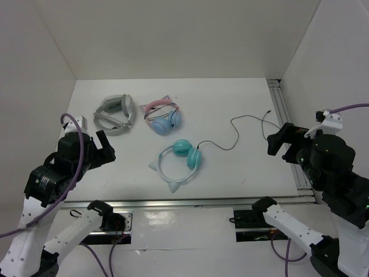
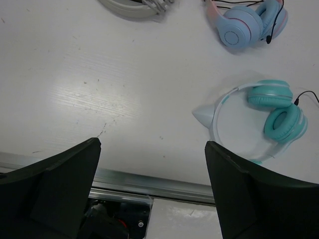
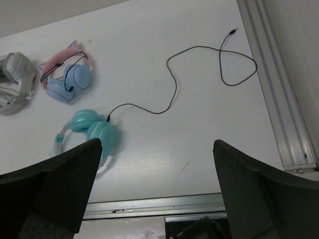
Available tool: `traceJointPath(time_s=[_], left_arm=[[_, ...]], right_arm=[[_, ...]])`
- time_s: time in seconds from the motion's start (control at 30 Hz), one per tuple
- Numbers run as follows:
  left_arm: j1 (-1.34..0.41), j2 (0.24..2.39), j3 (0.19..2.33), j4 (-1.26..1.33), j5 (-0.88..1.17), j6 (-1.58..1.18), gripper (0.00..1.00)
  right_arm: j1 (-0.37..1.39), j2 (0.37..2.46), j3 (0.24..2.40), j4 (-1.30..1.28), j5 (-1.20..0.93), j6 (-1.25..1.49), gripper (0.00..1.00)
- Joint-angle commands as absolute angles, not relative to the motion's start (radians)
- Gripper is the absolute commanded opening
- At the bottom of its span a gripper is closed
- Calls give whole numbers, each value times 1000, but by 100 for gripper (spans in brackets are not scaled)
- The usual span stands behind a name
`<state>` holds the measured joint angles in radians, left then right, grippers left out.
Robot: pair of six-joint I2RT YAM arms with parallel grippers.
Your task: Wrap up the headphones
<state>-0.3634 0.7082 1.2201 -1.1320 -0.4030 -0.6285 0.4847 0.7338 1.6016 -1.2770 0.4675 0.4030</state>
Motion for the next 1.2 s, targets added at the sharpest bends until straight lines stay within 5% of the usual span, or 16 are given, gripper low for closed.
traceJointPath(time_s=[0.0,0.23,0.4,0.73,1.17], left_arm=[[-367,667,1184,-1057,-353,-623,99],[-367,666,1018,-931,-200,-702,99],[-455,794,770,-608,-6,-808,99],[-811,1229,903,-688,-414,-1311,99],[-874,1561,905,-695,-436,-1571,96]], right_arm=[[491,723,1592,-1264,488,399,100],[500,690,1505,-1175,430,399,100],[500,716,1388,-1091,324,388,100],[500,689,1310,-1006,281,370,100],[500,618,1301,-997,268,360,100]])
